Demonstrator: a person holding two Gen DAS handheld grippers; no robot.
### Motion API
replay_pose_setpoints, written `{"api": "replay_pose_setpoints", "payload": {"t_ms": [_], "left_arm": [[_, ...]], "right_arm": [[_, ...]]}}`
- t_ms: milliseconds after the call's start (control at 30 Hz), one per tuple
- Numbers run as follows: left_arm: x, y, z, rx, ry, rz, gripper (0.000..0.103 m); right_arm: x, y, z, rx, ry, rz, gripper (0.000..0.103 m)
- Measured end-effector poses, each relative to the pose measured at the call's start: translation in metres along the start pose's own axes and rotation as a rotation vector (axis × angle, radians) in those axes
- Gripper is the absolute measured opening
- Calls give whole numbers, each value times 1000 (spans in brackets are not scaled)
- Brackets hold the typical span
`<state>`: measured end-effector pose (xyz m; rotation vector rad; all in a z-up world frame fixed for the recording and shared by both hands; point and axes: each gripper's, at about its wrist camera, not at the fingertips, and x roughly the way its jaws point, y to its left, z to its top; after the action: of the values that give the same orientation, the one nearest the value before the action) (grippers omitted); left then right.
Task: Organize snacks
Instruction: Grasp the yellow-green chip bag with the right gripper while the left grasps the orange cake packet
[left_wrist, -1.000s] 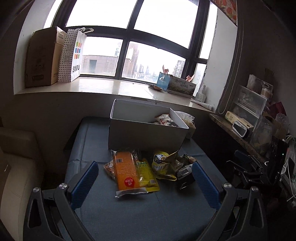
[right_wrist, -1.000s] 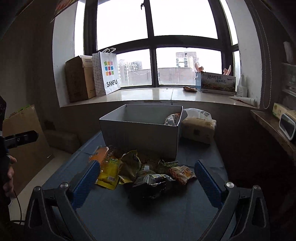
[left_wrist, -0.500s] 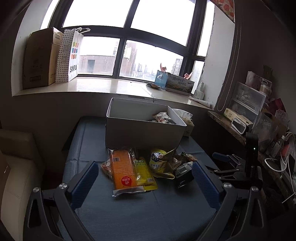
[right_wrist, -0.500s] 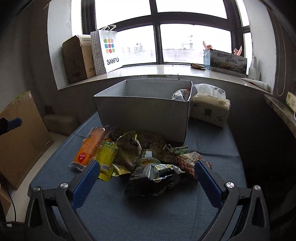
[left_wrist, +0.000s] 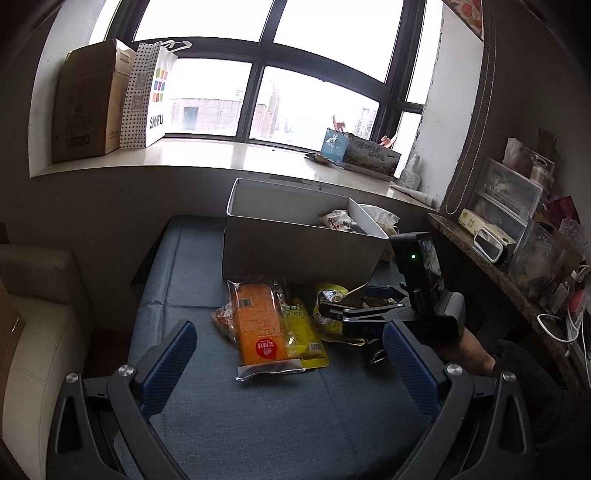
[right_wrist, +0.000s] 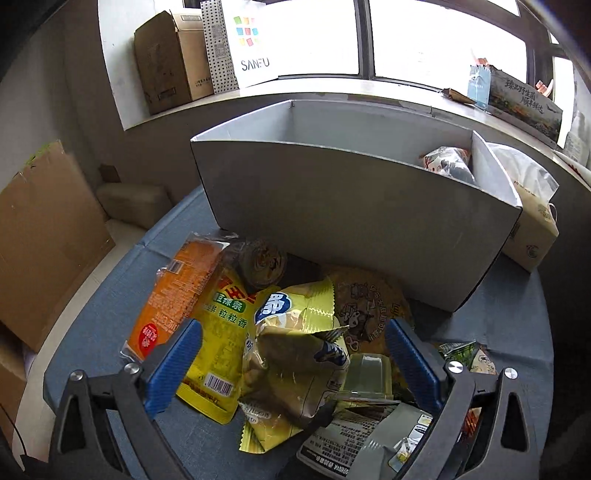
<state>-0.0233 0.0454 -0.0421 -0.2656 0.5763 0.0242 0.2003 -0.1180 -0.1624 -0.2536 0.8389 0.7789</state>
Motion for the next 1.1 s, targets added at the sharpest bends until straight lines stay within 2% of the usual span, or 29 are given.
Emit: {"api": "replay_pose_setpoints", "payload": {"t_ms": [33, 67, 167, 400, 467, 533, 600, 733, 900, 967, 1000, 1067, 1100], "left_arm": [[1, 2, -1, -4, 4, 3, 103], [3, 4, -1, -11, 8, 7, 103], [8, 9, -4, -34, 21, 5, 103], [36, 12, -7, -39, 75, 11, 103], [52, 14, -7, -42, 113, 27, 103], [71, 17, -9, -45, 138, 18, 103], [96, 22, -11, -50, 197, 56, 103], [144, 26, -18, 21, 292, 125, 103], [183, 27, -26, 95, 347, 159, 102], [193, 31, -28, 96, 370, 172, 99], [196, 33, -31, 88, 379, 149, 78], [195, 42, -31, 22, 381, 110, 72], [191, 45, -30, -1, 376, 98, 64]], "right_arm": [[8, -1, -2, 4, 33, 14, 50], [10, -2, -4, 0, 34, -10, 51], [0, -5, -7, 12, 12, 34, 41], [-57, -5, -19, 2, -141, 38, 35], [-77, -7, -24, 16, -190, 52, 34], [-98, -6, -28, 8, -239, 29, 34], [-120, -8, -33, 19, -279, 34, 34], [-151, -7, -43, 24, -326, 38, 34], [-161, -12, -57, 55, -332, 47, 34], [-159, -12, -61, 59, -325, 51, 34], [-158, -12, -61, 58, -322, 54, 34], [-157, -9, -63, 48, -317, 49, 34], [-156, -8, -64, 41, -315, 44, 34]]}}
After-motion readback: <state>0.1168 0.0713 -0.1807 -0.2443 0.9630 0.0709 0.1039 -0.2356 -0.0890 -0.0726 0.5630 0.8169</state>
